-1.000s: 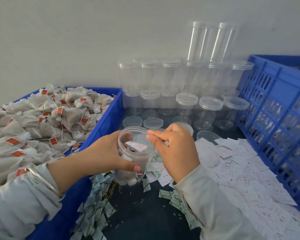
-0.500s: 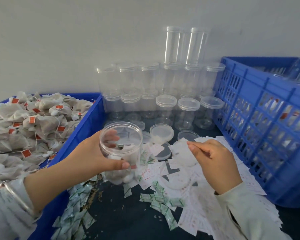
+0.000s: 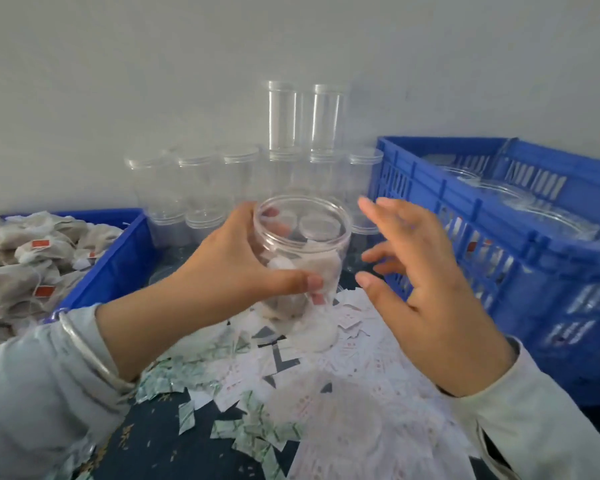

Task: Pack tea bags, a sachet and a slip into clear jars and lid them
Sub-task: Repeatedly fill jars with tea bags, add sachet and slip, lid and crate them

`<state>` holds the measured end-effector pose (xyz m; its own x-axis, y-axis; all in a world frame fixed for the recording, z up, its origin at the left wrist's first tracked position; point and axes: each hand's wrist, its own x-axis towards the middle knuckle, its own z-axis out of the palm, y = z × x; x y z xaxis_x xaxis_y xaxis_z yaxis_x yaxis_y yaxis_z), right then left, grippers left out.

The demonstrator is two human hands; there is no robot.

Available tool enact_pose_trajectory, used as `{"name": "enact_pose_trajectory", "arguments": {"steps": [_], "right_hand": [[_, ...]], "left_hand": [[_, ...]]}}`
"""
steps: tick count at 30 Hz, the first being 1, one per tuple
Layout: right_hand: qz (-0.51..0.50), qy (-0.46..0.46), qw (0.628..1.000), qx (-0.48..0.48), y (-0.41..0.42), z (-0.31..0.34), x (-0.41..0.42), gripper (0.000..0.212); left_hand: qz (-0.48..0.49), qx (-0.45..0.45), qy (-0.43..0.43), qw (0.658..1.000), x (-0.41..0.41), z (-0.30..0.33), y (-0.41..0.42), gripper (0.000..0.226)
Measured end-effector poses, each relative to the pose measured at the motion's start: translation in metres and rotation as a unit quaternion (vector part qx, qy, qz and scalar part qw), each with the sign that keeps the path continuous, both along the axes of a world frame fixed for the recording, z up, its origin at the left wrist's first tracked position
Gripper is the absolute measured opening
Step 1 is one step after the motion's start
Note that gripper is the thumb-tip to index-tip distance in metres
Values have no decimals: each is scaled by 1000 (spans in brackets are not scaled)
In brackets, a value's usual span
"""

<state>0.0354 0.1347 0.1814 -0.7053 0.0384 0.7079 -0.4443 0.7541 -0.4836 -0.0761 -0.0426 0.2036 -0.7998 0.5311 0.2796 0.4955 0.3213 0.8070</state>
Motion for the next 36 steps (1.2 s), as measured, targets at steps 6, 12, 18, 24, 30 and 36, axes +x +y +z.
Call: {"name": "enact_pose_trajectory", "arguments": {"steps": [6,12,18,24,30,36], "right_hand": [[-108,70,971,202,51,79,18,41],[-145,41,957,249,117,143,34,20],[-211,66,931,289,189,178,30,19],[-265,41,927,261,260,185,-20,18],[-333,-176,904,201,316,151,-108,26],[-341,-315,857,226,336,110,-158,26]], "left_hand": [[-71,113,49,990,14,60,77,88],[-114,148,106,977,21,110,147,88],[-144,186,132,963,7,135,234,62],[-79,153,158,972,-29,140,312,78],[12,127,79,989,-64,118,311,66],[41,108,24,993,-63,53,253,39]]}}
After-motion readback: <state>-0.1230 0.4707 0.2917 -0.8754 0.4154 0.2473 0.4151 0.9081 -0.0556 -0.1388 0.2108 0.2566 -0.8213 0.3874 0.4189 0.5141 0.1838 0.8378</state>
